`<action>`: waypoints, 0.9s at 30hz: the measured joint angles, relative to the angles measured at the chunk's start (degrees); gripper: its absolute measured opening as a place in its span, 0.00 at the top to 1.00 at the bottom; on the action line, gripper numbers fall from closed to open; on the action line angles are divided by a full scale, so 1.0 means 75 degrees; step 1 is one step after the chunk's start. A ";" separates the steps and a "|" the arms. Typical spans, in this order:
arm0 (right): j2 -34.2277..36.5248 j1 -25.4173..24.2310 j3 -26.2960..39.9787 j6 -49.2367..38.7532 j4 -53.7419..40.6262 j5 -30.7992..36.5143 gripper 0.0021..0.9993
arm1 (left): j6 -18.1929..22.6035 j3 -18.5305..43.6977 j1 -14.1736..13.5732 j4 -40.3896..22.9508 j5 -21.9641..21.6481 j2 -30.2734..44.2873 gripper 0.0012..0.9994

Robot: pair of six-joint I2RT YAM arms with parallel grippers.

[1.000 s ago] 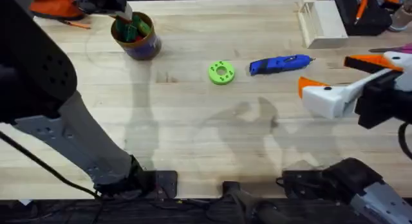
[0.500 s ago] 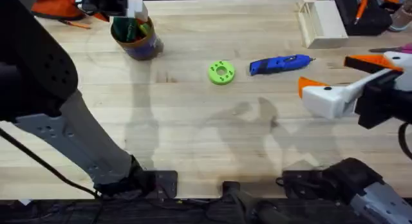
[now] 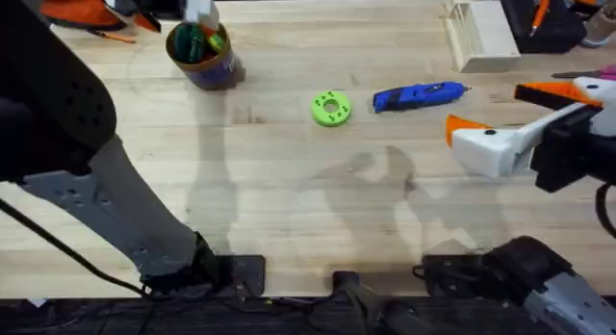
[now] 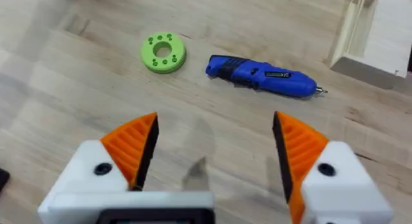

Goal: Pick up the gripper from the table and insert it into the empty holder that is missing its gripper. Then pick up a screw, insert it into the mounting hole, and use the screwdriver to tighten it. Finally, clean up the table by picking up the vegetable and placing it into the bucket.

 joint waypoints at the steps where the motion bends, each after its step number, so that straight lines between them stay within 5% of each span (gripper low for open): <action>1: -0.0001 0.0000 0.0000 0.0000 0.0000 0.0002 0.02 | -0.0015 0.0074 0.0000 -0.0051 0.0003 -0.0064 0.01; 10: -0.0001 0.0000 0.0000 0.0000 0.0000 0.0000 0.02 | -0.0248 0.0168 -0.0166 -0.0691 -0.0022 -0.1884 0.01; 19: -0.0001 0.0000 0.0000 0.0000 0.0000 0.0000 0.02 | -0.0437 0.0026 -0.1204 -0.1149 -0.0052 -0.4132 0.01; 27: -0.0001 0.0000 0.0000 0.0023 0.0000 -0.0001 0.02 | -0.1639 -0.3065 -0.2450 -0.1297 -0.0050 -0.6845 0.01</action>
